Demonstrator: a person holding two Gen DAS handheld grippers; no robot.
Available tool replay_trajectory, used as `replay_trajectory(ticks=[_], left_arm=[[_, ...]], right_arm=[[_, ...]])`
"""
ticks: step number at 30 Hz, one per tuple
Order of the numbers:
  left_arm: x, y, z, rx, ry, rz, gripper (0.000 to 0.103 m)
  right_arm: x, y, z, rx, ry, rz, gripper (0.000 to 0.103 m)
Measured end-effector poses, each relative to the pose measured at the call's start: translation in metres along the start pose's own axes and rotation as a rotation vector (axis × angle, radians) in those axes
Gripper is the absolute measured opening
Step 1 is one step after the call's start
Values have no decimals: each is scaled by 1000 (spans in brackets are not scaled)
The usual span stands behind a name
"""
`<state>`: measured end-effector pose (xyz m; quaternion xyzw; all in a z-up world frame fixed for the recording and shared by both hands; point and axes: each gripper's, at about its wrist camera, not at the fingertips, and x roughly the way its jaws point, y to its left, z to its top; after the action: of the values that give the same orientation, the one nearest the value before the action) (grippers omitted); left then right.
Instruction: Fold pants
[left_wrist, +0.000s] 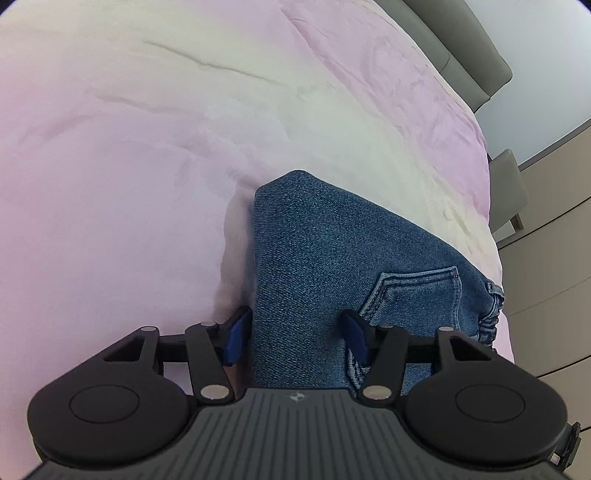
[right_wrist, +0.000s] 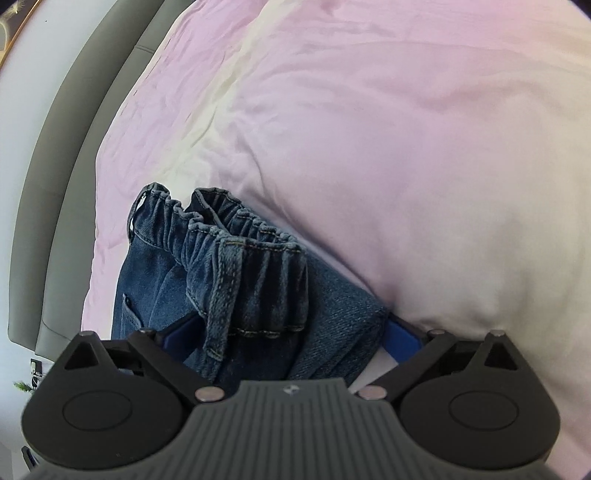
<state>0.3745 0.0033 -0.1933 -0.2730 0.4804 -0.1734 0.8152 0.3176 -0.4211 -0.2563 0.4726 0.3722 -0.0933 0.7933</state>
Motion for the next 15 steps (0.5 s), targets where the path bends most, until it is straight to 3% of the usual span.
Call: replay_trajectory(ticks=[7, 11, 15], left_arm=[[-11, -23, -3, 68, -13, 23, 33], [-25, -45, -7, 131, -36, 47, 27], [-48, -60, -10, 173, -55, 37, 24]], right_arm=[[-29, 16, -9, -120, -48, 13, 60], [-50, 39, -11, -261, -74, 19, 44], [-74, 62, -11, -355, -90, 44, 34]])
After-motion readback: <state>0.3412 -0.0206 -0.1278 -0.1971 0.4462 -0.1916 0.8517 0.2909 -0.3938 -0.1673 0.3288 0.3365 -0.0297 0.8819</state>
